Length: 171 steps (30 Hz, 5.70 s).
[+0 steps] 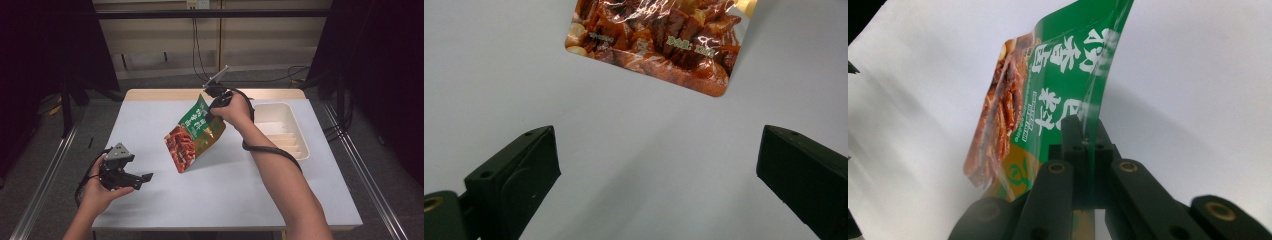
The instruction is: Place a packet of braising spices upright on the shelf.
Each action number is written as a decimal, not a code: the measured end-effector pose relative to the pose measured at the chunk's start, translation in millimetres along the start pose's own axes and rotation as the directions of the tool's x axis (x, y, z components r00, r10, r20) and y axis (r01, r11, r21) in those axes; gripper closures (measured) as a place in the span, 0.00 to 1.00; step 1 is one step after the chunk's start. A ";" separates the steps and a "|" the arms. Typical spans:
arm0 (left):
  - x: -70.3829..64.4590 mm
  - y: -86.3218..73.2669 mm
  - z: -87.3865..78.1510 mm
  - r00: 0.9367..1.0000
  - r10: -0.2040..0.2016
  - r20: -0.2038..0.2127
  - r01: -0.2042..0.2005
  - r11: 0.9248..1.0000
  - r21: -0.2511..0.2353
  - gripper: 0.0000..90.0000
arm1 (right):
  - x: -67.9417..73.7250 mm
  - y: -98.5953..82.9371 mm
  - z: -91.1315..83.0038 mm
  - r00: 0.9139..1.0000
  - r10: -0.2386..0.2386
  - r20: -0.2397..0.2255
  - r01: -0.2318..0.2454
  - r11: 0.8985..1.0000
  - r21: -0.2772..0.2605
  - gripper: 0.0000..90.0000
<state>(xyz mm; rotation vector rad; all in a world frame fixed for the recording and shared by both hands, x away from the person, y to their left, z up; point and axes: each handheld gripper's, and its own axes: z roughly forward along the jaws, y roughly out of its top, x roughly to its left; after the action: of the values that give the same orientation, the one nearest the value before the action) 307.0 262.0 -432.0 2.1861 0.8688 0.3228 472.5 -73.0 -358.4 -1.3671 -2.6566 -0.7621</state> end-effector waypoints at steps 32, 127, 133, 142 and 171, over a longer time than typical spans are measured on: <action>-1.1 0.5 -0.2 1.000 -0.010 0.014 0.010 1.000 -0.021 0.04 | 27.4 31.0 -49.9 0.991 -0.133 0.001 0.132 0.983 0.124 1.00; 2.2 -2.5 8.7 0.999 -0.044 0.022 0.044 0.999 -0.004 0.04 | -39.7 33.9 -169.9 0.979 -0.183 0.093 0.168 0.974 0.155 1.00; 2.4 -2.5 8.3 0.999 -0.044 0.019 0.044 0.999 -0.002 0.04 | -43.3 35.1 -175.6 0.977 -0.190 0.095 0.174 0.972 0.156 1.00; 2.9 -2.3 8.1 0.999 -0.043 0.018 0.043 0.999 -0.005 0.04 | -48.3 35.0 -177.5 0.979 -0.182 0.096 0.163 0.971 0.176 1.00; 4.6 -1.2 8.7 0.999 -0.046 0.027 0.046 0.999 -0.010 0.04 | -72.2 24.3 -189.2 0.979 -0.175 0.103 0.155 0.971 0.180 1.00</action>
<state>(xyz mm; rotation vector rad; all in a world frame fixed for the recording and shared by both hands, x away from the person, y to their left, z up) 313.9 260.9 -439.0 2.1526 0.8989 0.2746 503.2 -200.6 -202.3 -1.1962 -2.8777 -0.4632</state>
